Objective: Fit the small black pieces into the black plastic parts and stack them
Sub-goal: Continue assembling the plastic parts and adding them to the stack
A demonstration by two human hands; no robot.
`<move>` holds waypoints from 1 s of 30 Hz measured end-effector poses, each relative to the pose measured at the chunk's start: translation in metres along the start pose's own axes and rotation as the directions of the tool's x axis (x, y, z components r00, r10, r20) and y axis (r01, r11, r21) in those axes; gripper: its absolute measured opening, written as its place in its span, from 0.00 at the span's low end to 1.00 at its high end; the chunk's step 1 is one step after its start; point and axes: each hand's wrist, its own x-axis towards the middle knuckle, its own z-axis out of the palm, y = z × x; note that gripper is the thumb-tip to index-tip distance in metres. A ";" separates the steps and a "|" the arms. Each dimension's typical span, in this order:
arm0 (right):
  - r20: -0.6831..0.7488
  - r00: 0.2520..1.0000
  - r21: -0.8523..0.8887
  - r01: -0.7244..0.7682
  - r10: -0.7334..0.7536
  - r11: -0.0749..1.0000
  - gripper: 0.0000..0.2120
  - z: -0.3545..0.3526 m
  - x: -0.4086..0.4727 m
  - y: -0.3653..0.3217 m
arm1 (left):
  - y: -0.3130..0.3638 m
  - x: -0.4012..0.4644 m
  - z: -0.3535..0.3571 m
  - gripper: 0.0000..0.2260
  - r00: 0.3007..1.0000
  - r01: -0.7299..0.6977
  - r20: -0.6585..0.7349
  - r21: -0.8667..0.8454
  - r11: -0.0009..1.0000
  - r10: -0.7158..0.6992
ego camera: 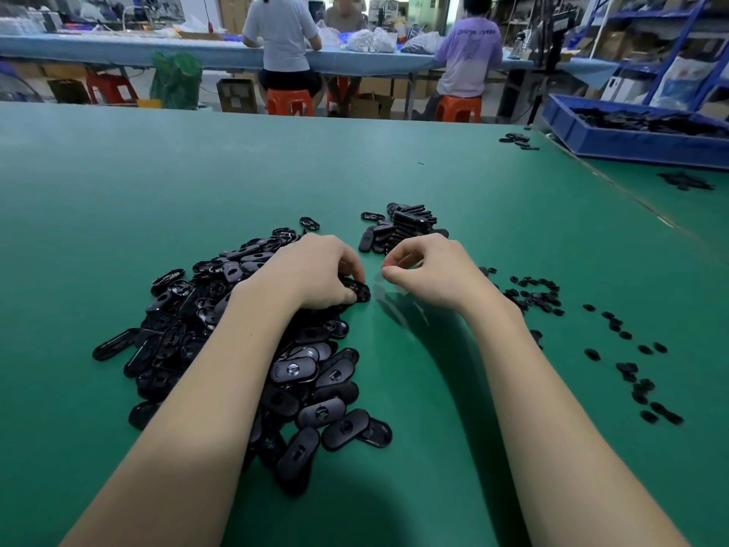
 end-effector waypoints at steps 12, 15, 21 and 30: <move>0.032 0.999 0.092 -0.030 0.027 0.995 0.04 -0.005 -0.003 0.001 | 0.006 -0.003 -0.003 0.07 0.984 -0.071 -0.171 -0.156 0.985 0.044; 0.067 0.997 0.176 -0.048 0.037 0.983 0.07 -0.011 -0.004 0.006 | 0.013 -0.005 0.001 0.10 0.974 -0.091 -0.222 -0.232 0.969 0.038; 0.069 0.997 0.227 -0.035 0.020 0.973 0.10 -0.012 -0.007 0.008 | 0.017 -0.004 0.013 0.09 0.967 -0.141 -0.253 -0.396 0.907 0.040; 0.118 0.993 0.347 -0.054 0.014 0.936 0.12 -0.018 -0.012 0.008 | 0.009 0.003 0.024 0.09 0.959 -0.167 -0.284 -0.534 0.829 0.010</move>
